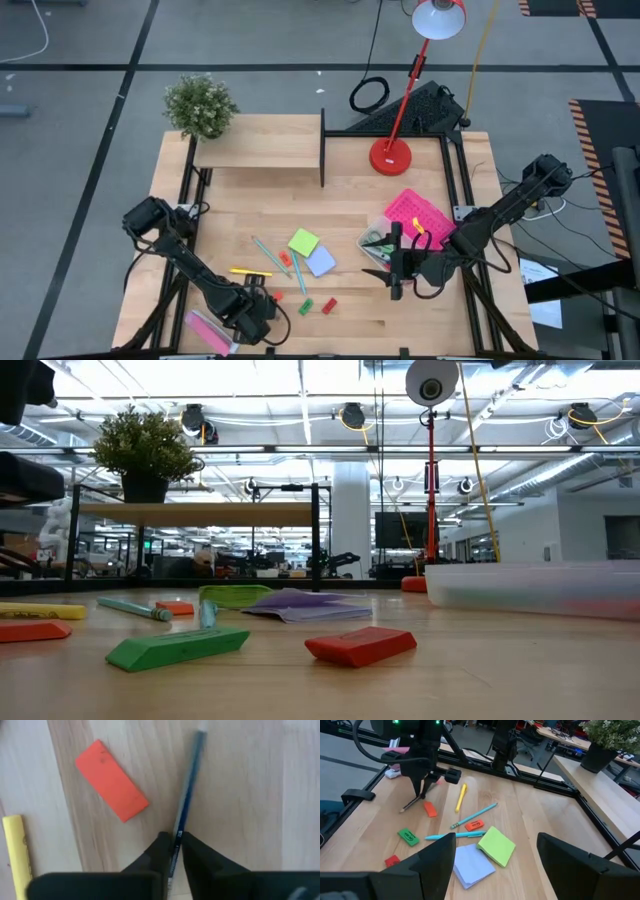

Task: Pack school essentials
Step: Put the black pencil into the pink supply box

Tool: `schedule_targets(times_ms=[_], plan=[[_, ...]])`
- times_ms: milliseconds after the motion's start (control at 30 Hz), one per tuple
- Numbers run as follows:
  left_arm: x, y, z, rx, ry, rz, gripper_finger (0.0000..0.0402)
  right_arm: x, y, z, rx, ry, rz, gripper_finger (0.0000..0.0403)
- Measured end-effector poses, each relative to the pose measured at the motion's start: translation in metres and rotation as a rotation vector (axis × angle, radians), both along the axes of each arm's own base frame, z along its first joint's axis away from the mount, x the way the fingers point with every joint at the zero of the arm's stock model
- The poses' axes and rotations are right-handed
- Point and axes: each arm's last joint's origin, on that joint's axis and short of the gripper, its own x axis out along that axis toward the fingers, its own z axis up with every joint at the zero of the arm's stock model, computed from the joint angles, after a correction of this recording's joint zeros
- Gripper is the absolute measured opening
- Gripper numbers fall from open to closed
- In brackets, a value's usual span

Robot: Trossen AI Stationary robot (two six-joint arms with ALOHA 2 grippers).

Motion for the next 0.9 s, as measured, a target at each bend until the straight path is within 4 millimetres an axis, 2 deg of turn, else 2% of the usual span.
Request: schedule_targets(times_ms=[167,367,567,767,900], plan=[[0.0,0.0,0.0,0.007,-0.004,-0.013,0.0011,-0.003,0.004,-0.002,-0.011,0.015,0.019,0.0272],[0.001,0.0,0.014,-0.032,-0.021,-0.004,0.0022,-0.01,0.008,-0.002,-0.031,0.036,0.048,0.0272],[0.007,0.007,0.061,-0.096,-0.107,-0.048,0.0022,-0.022,0.002,0.009,-0.005,0.026,0.051,0.0272],[0.025,0.04,0.104,-0.068,-0.265,-0.147,0.0015,-0.038,-0.013,0.023,0.046,0.028,0.026,0.0272],[0.048,0.067,0.125,-0.016,-0.342,-0.214,0.0023,-0.051,-0.024,0.032,0.092,0.028,0.007,0.0272]])
